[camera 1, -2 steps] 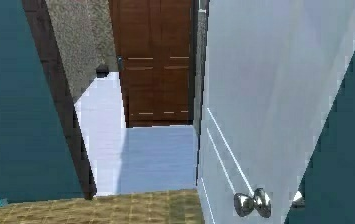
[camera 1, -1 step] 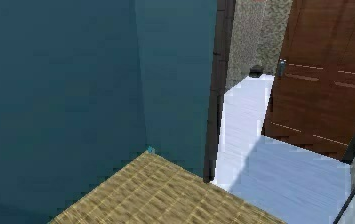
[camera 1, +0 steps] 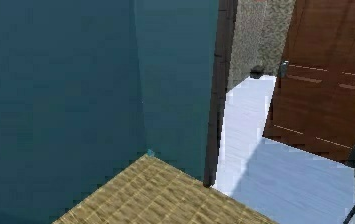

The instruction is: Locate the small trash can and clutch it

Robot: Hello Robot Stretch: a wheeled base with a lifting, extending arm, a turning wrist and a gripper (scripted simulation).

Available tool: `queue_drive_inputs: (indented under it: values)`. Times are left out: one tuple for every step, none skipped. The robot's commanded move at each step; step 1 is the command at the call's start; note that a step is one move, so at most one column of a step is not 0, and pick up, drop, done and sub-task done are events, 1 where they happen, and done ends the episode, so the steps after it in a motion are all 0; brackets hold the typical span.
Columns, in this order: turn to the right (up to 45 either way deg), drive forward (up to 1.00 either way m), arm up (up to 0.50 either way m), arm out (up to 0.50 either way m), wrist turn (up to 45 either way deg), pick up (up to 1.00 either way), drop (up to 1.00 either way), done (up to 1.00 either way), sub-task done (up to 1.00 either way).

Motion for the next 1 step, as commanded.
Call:
queue_drive_inputs:
  values:
    - [-6.0, 0.00, 0.00, 0.00, 0.0, 0.00, 0.00, 0.00, 0.00]
